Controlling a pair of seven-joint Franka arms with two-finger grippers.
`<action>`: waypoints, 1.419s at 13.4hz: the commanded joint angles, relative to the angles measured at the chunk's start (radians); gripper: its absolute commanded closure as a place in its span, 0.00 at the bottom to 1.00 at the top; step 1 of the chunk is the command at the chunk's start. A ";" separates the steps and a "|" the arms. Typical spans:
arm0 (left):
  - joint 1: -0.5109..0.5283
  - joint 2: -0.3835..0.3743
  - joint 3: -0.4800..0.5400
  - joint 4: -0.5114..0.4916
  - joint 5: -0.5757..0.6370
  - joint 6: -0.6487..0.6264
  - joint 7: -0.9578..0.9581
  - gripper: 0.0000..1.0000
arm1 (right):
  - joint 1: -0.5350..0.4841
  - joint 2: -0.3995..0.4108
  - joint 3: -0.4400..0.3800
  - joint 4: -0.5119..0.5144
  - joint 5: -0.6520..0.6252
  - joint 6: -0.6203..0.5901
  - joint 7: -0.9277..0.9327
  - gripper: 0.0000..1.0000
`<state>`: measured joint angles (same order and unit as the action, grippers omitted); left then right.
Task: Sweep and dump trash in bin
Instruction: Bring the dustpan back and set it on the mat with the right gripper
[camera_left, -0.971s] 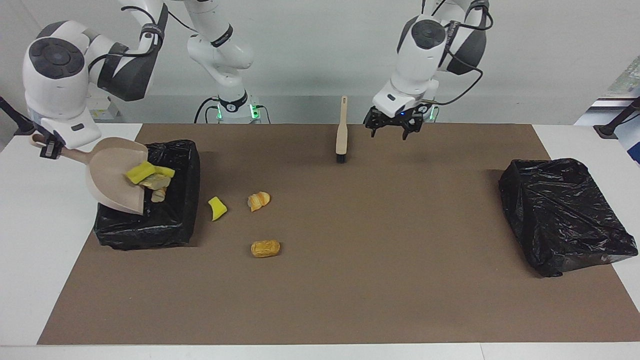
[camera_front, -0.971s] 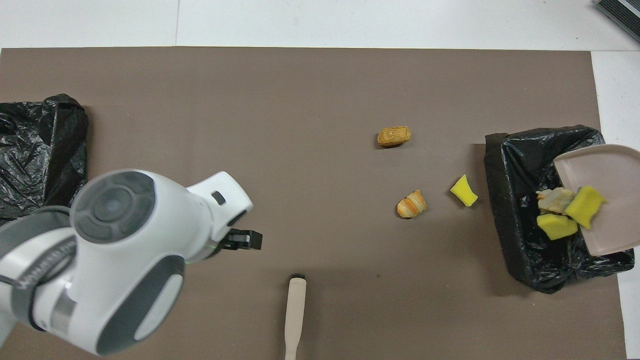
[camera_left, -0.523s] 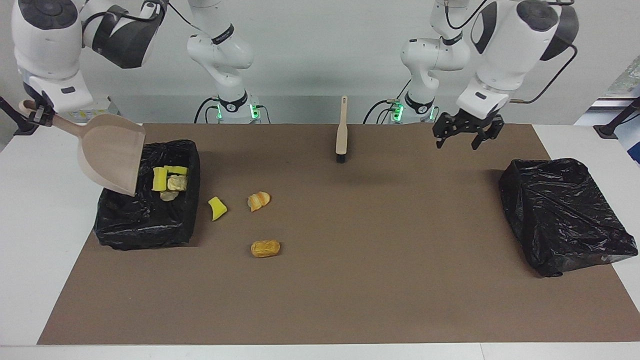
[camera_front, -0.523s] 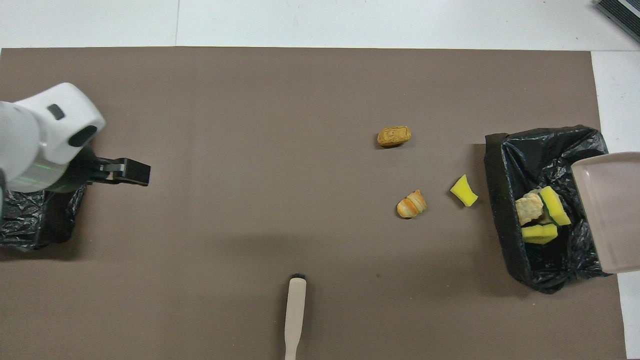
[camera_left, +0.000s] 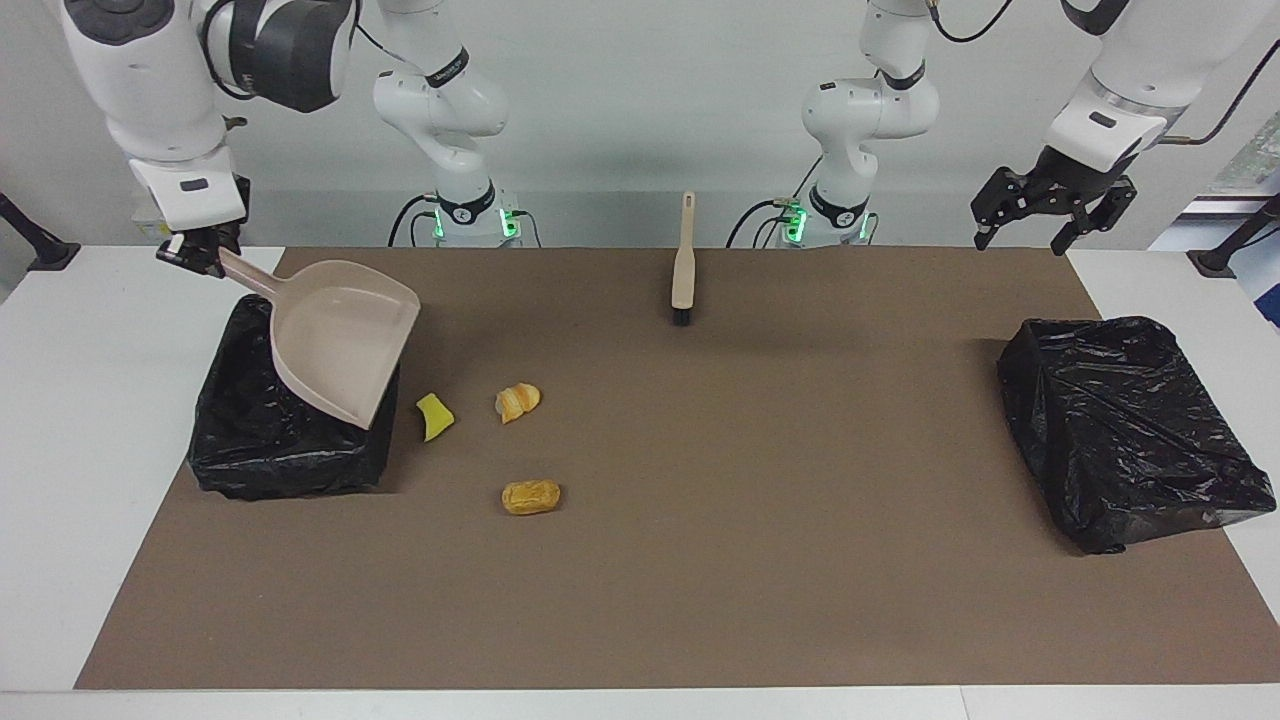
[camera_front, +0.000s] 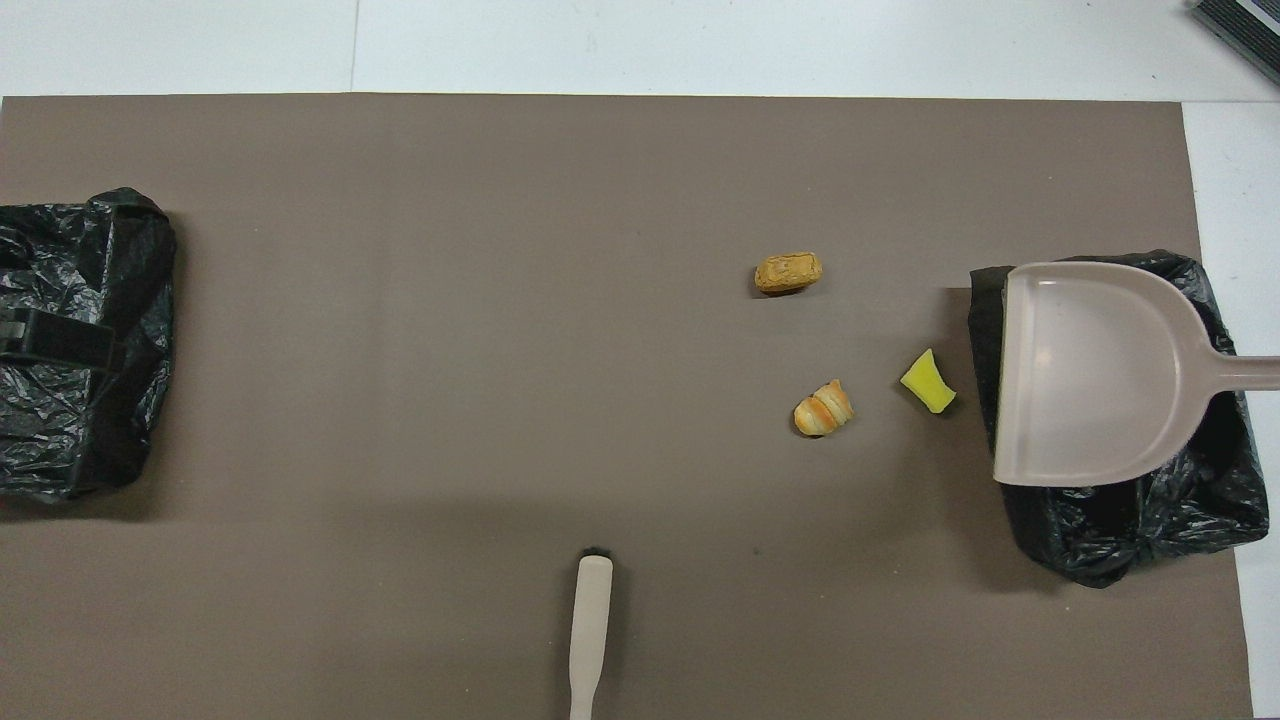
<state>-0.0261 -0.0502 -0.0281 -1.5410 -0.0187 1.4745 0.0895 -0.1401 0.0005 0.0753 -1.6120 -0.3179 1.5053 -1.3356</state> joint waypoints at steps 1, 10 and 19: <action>0.005 0.000 -0.010 0.019 0.020 -0.033 0.010 0.00 | 0.106 -0.072 -0.002 -0.087 0.060 0.003 0.305 1.00; -0.003 -0.002 -0.007 0.019 0.022 -0.023 0.003 0.00 | 0.451 0.108 0.000 -0.123 0.293 0.247 1.227 1.00; 0.000 -0.002 -0.007 0.018 0.022 -0.023 0.003 0.00 | 0.738 0.389 0.000 -0.072 0.343 0.680 1.867 1.00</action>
<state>-0.0265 -0.0514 -0.0346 -1.5374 -0.0180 1.4657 0.0895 0.5409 0.3167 0.0820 -1.7363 0.0156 2.1333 0.4064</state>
